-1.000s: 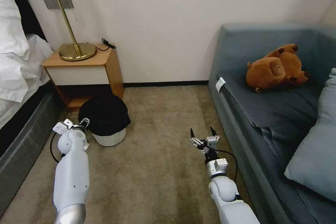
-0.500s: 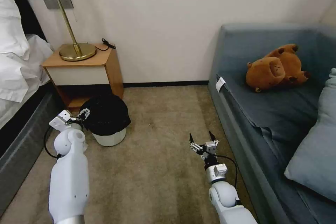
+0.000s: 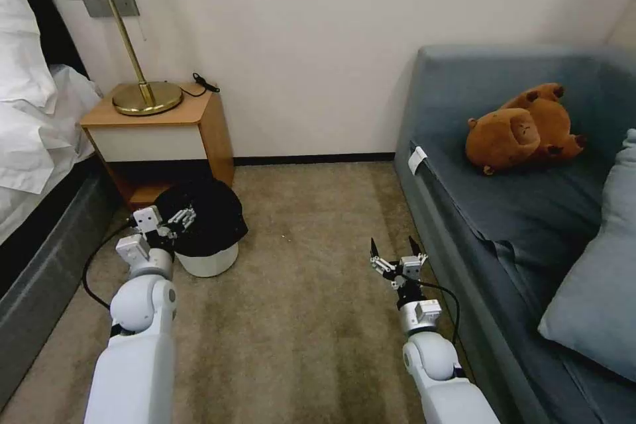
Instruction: Pick up the trash bin, then pick up the garbage on the floor and place it into the trash bin.
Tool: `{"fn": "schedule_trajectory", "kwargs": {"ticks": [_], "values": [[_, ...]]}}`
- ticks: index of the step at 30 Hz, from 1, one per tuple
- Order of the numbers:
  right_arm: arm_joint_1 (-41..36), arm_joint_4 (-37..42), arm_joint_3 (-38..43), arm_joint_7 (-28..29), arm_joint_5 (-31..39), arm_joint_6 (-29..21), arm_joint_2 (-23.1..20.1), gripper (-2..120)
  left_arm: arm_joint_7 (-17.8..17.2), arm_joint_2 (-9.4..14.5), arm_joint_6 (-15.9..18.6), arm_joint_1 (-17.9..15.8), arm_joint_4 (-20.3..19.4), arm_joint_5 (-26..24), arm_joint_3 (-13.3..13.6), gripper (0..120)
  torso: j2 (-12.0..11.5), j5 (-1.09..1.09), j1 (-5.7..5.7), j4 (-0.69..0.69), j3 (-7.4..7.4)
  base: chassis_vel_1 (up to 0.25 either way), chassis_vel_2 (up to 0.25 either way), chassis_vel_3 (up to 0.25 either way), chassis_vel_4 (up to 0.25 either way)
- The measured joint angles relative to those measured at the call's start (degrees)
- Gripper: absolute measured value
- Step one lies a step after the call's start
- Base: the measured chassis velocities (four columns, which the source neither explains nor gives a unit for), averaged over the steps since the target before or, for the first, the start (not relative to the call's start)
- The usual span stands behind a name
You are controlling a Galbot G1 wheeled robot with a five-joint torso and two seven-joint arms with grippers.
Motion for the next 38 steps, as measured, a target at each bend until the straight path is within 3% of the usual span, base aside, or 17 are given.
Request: {"fn": "schedule_trajectory", "kwargs": {"ticks": [8,16,19,22,38], "values": [[0.3,-0.2,-0.2,0.6,0.5,0.7,0.6,100,3.7,-0.4,-3.1,4.1,-0.4,2.7,3.8,100,0.0,0.00,0.00,0.00,0.00,0.000,0.000,0.000,0.000],[0.2,-0.1,0.3,0.5,1.0,0.8,0.3,100,7.3,-1.2,-12.6,6.6,4.6,7.3,7.7,100,0.0,-0.01,0.00,0.00,0.00,0.000,0.000,0.000,0.000],[0.2,-0.1,0.4,0.5,1.0,0.9,0.3,100,7.3,-1.6,-14.4,6.6,5.7,7.6,7.9,100,0.0,0.00,0.00,0.00,0.00,0.000,0.000,0.000,0.000],[0.3,-0.1,0.5,0.3,1.0,1.1,0.3,100,7.8,-2.4,-19.4,5.4,8.0,7.4,8.0,100,0.0,0.00,0.00,-0.01,0.00,0.000,0.000,0.000,0.000],[0.6,-1.1,0.9,-1.2,1.0,3.3,0.5,100,8.9,-2.4,-20.5,4.4,8.5,6.6,8.2,100,0.0,0.00,0.00,0.00,0.00,0.000,0.000,0.000,0.000]]}}
